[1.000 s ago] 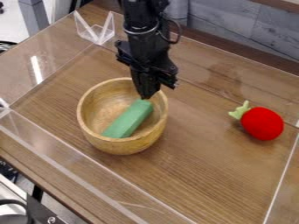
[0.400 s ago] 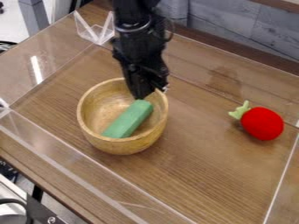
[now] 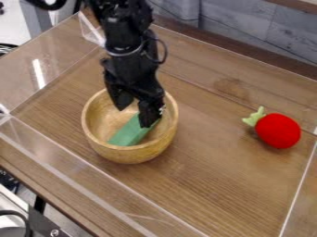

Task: Remove the green stick from the brown bowl and put it on the table

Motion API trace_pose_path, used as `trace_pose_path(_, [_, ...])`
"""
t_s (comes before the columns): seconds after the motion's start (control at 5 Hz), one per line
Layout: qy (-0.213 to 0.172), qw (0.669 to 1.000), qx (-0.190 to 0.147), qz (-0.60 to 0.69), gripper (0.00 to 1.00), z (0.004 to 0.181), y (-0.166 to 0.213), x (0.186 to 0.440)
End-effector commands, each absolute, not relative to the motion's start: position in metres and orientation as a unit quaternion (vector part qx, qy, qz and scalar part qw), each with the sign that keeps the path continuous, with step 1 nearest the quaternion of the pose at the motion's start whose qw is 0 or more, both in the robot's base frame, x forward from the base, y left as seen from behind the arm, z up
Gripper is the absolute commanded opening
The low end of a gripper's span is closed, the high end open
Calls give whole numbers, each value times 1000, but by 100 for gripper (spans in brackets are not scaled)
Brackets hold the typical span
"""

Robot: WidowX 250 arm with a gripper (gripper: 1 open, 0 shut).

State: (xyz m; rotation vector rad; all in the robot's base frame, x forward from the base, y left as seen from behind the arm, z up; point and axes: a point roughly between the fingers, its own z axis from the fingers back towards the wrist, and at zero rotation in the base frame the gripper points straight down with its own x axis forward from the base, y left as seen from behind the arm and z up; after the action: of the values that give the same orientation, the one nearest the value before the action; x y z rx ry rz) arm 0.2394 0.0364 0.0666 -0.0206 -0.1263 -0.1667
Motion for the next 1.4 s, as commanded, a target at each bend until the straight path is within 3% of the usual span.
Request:
trace_pose_path(0.0, [-84,995,-4,-54,100,60,42,244])
trace_pose_path(0.4, [-88,995,-11,-38,100,38,38,254])
trace_pose_path(0.6, [-88,995,-16,-47,0,32,32,262])
trace_pose_path(1.2, [-84,995,-27,-34,0,38,35,264])
